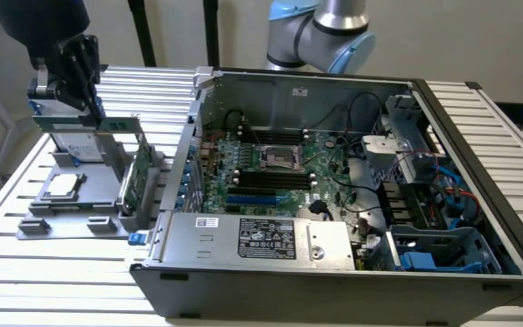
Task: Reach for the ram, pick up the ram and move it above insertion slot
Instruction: 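Pick up the ram and move it above insertion slot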
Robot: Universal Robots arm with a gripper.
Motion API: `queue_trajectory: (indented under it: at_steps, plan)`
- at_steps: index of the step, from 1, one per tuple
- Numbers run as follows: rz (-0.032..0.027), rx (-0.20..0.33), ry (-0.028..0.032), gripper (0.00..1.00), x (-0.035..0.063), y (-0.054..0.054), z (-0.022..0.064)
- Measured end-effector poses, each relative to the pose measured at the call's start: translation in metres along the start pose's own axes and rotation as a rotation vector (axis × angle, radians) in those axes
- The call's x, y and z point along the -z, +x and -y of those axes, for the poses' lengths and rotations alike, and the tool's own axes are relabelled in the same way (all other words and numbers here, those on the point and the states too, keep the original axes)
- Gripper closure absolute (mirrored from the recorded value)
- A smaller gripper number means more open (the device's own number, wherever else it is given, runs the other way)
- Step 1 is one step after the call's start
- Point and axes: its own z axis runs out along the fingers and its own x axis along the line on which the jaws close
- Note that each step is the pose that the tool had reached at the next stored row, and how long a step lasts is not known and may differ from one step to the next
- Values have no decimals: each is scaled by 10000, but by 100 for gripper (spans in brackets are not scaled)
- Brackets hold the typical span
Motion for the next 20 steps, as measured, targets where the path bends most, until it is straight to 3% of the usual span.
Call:
queue_trajectory:
  at_steps: [8, 13, 20]
  plan:
    - [2, 1, 0, 87, 99, -70, 153]
    - [51, 2, 2, 87, 113, -93, 292]
    - [91, 2, 4, 87, 130, -104, 560]
